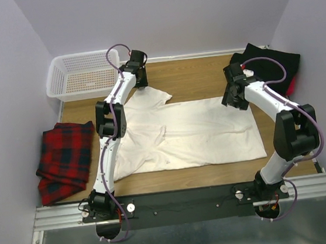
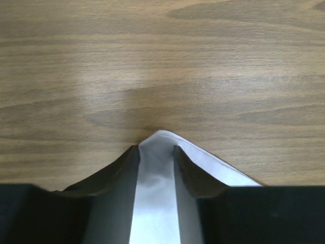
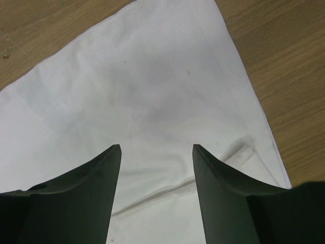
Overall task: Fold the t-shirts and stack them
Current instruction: Grap the side of the flattened tshirt furthest away from the robot with both arms
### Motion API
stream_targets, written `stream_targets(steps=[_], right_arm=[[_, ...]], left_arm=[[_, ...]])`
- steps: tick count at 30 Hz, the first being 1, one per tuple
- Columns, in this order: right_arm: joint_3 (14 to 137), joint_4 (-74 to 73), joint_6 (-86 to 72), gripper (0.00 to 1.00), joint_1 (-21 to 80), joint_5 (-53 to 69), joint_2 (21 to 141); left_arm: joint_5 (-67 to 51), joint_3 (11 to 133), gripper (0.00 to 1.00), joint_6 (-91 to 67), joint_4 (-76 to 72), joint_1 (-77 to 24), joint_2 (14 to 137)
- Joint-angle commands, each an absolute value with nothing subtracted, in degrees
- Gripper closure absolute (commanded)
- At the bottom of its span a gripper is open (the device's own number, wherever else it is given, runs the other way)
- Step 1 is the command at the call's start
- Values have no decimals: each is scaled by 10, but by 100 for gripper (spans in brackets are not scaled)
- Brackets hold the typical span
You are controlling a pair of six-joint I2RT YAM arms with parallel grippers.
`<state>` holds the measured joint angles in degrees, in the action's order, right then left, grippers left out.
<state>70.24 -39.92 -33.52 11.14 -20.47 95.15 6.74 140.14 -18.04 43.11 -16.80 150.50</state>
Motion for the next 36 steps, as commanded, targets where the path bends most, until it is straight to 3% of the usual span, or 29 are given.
stream_targets(steps=[1,4,15,22,36], right_arm=[[725,-393,-333,33,108,-202,964],[729,-393,-333,33,108,-206,968],[801,-395,-309,32,100,-282,1037],[852,-396,-297,32,48,-267,1104],[959,-376,-300,32,38,-248,1208]], left_arm=[[91,1404,81,-177,476,-175,1528],[102,1400,100,-180,483,-174,1528],[125,1390,100,-185,471,-148,1469],[127,1378,100,-182,463,-134,1408],[113,1367,100,-164,460,-129,1388]])
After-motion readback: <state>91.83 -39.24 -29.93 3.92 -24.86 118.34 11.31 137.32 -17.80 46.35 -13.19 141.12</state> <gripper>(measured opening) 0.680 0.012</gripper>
